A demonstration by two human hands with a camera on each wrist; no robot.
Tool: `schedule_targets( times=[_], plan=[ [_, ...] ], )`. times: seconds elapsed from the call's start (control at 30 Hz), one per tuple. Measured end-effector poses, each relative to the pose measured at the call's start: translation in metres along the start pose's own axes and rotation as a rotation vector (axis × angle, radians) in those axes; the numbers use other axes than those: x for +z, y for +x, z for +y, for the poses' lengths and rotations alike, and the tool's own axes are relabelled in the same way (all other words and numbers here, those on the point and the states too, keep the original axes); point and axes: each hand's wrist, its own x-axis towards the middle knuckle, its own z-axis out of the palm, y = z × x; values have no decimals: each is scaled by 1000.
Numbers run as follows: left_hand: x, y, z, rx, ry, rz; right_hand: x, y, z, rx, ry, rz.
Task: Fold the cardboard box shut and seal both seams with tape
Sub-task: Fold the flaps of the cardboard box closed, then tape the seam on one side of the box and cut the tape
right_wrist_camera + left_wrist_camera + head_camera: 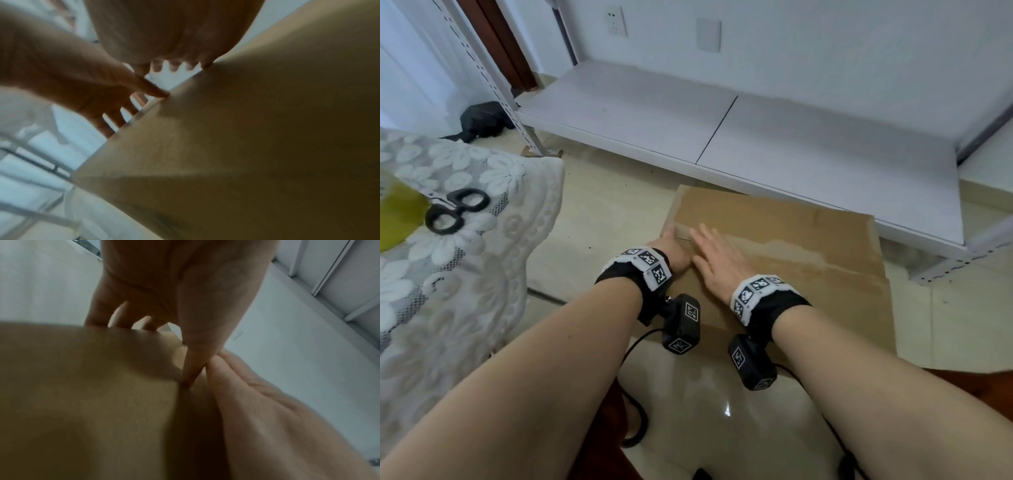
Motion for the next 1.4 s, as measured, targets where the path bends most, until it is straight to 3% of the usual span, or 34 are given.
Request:
schedule_targets(
  times=[0.07,0.13,0.2,0.3,0.33,0.4,0.57,0.63,0.7,0.83,1.03,1.13,1.33,1.4],
  plan=[
    [2,-3,-5,50,-20,-9,6,1,-1,-89,1,5],
    [4,-8,-12,87,-47,-6,10,-3,19,25,-134,-6],
    [5,-10,-18,92,-57,-12,9,-13,46,233,-218,8],
    [4,-12,-20,107,-69,8,-4,-27,66,659,-99,173],
    [3,-13,-20,110,-73,19,-7,-29,67,713,-68,185],
    [4,-17,-20,116,-76,40,-8,-32,67,642,-77,99],
    [7,-28,-25,130,-126,39,-16,-32,60,279,-75,31],
    [3,-36,-27,136,-142,24,-18,-28,49,232,-115,-80],
    [-3,-43,-33,127,-221,42,-23,-23,36,241,-126,-75],
    [-18,-57,-48,78,-476,199,-33,-11,1,170,-92,-34],
    [-39,-80,-62,32,-1040,241,-47,-2,-58,25,93,64],
    [-58,-92,-66,61,-1044,421,-65,5,-93,-58,186,115],
    [-113,-128,-74,179,-400,1154,-93,18,-156,-285,135,312],
    [-125,-130,-81,194,-234,1315,-94,20,-172,-382,91,363]
  ],
)
